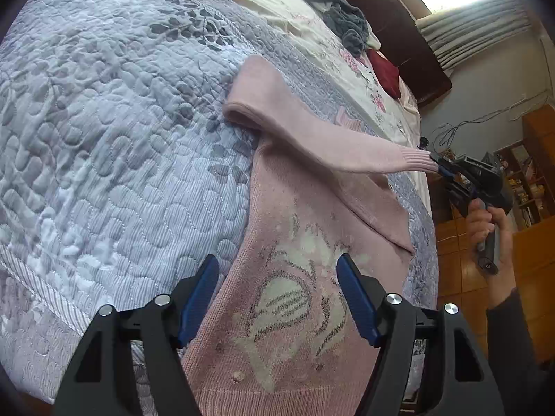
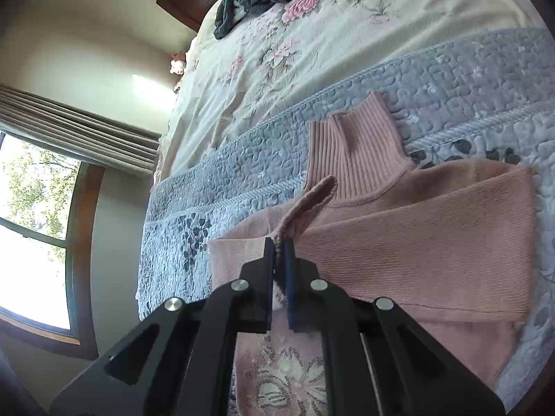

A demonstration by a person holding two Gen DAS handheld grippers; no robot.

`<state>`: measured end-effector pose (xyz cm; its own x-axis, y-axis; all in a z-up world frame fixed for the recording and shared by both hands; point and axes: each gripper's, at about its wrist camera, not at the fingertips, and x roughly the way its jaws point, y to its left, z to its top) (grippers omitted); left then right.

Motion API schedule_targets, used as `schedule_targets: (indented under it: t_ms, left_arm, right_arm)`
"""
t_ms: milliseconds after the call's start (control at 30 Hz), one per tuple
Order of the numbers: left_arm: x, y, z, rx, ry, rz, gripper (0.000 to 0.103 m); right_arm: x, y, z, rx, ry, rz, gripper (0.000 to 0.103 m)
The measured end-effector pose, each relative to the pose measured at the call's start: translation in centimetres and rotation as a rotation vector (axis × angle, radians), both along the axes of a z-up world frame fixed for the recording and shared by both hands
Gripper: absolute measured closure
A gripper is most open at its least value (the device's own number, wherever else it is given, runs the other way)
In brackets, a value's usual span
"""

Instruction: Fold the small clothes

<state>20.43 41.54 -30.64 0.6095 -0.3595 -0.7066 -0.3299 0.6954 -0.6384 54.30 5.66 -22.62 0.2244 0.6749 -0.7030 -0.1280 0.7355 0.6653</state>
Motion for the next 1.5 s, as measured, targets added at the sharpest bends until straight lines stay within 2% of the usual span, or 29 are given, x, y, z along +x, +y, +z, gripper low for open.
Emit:
schedule_targets:
  t_ms: [67,167,233,333,467,767,933,1100,1233,1333,1367,1433,1467,1500]
  left_arm:
    - [0.2,0.5,0.3,-0.001,-0.005,0.007,0.032]
    - [1.1,0.9,1.0,0.004,-0.02,0.006,0.032]
    - [1.9,1.3,1.5,-0.003,-0.033,0.002,0.032]
    - [4.0,2.0,1.9,-0.057,-0.051,0.005,0.032]
    - [7.5,1.8,2.4,-0.065,-0.063,-0.031,0.032]
    - [15.6,1.1,1.3,-0.116,-0.039,-0.103,0.032]
    - [18.6,0.5,0.3,-0.09,-0.001,-0.141,0.032]
    - [21.1,1.5,-0.3,-0.117,0.016,-0.137,0.032]
    - [22.6,2.6,0.9,-0.122,-0.022,-0.125,0.032]
    - [23.9,3.1,-0.2,-0.139,0.02,-0.128,0.031]
    - [24.2,3.2,-0.6,-0.147,0.033,-0.121,0.031]
    - [24.7,3.3,-1.4,-0.229,0.026,-0.131,0.031]
    - [24.9,3.1,-1.7,-0.263,0.018,-0.147,0.031]
    - [25.2,2.8,-1.9,-0.263,0.015,-0.16,0.031]
  right_arm:
    - [0.2,-2.7,0.7,-0.029,-0.019,-0.034,0.099]
    - [0.5,-6.4,-0.1,-0.06,-0.012,-0.084,0.099]
    - [0.5,-8.4,-1.3,-0.077,0.004,-0.114,0.099]
    - [0.5,-11.0,-3.4,-0.106,0.034,-0.143,0.099]
    - [0.2,-12.9,-6.0,-0.125,0.073,-0.162,0.099]
    - [-0.2,-15.2,-9.4,-0.127,0.124,-0.201,0.099]
    - [-0.3,-15.7,-10.9,-0.144,0.145,-0.216,0.099]
    - [-0.5,-16.2,-12.2,-0.186,0.176,-0.229,0.099]
    - [-1.0,-16.7,-11.1,-0.161,0.159,-0.234,0.099]
    - [-1.2,-16.2,-11.3,-0.194,0.156,-0.196,0.099]
    - [-1.2,-16.1,-11.5,-0.205,0.157,-0.19,0.096]
    - [-1.1,-16.3,-11.1,-0.208,0.143,-0.204,0.094]
    - [-1.2,-16.3,-10.2,-0.213,0.106,-0.215,0.094]
    - [-1.3,-16.3,-9.3,-0.219,0.065,-0.215,0.094]
